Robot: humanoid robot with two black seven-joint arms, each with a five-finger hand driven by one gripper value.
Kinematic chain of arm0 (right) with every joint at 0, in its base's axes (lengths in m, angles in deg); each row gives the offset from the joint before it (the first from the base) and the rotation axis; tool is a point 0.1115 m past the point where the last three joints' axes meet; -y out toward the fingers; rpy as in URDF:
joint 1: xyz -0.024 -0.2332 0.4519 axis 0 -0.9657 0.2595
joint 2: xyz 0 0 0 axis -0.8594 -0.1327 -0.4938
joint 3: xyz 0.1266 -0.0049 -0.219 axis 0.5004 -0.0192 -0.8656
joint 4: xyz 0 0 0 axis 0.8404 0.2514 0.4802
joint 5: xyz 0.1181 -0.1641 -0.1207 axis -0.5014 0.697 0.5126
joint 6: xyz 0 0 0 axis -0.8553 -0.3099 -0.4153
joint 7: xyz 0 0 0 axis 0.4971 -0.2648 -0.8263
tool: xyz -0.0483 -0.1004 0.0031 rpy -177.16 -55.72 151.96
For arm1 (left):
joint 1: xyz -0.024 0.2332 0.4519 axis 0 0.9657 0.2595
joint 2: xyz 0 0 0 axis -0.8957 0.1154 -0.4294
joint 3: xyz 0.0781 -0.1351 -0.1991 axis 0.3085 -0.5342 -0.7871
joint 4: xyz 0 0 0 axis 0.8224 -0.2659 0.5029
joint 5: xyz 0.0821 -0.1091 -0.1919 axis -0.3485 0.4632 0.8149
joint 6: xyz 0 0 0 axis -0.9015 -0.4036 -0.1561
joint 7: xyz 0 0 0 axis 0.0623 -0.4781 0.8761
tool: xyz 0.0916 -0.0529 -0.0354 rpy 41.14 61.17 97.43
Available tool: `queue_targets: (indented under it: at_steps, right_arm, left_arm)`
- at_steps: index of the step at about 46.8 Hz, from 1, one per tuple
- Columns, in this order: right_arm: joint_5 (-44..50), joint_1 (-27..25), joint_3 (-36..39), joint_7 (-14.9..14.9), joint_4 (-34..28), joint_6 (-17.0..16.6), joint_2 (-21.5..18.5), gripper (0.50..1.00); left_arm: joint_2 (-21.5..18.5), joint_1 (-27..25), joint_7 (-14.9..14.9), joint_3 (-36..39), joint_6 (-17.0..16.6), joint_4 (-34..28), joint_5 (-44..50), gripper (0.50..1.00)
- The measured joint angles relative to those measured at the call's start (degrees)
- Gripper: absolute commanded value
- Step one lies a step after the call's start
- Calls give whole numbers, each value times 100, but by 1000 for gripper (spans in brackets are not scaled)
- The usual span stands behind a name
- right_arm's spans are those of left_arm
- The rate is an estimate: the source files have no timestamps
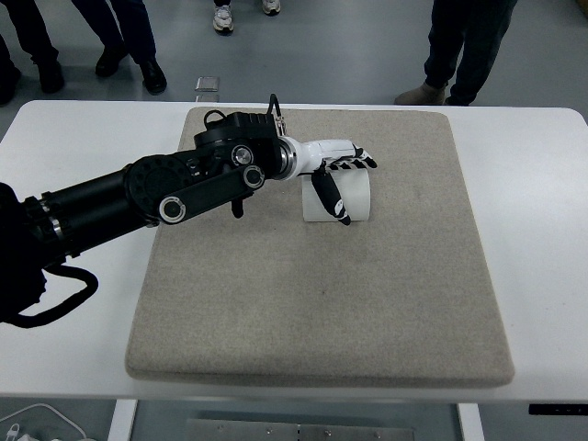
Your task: Upright white cup
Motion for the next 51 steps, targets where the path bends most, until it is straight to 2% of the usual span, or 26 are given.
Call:
queue_targets:
  at_steps: [3,20,25,30,35,51]
  right_arm:
    - [0,0,0,0,0,0,0,930]
    - [0,0,0,0,0,0,0,930]
    - [0,0,0,0,0,0,0,930]
    - [0,0,0,0,0,0,0,930]
    - [0,0,-1,0,0,0,0,930]
    - [0,-2,-1,1,0,0,0,930]
  left_arm:
    - [1,0,0,13,0,6,-23,930]
    - [2,9,2,23,0,5,-183,767]
    - [2,9,1,20,-17,6,-274,628]
    - [2,9,33,14,-44,8,-283,546]
    - [2,4,50,3,-45,8,-263,525]
    - [-16,-59,112,-373,13,174,90,523]
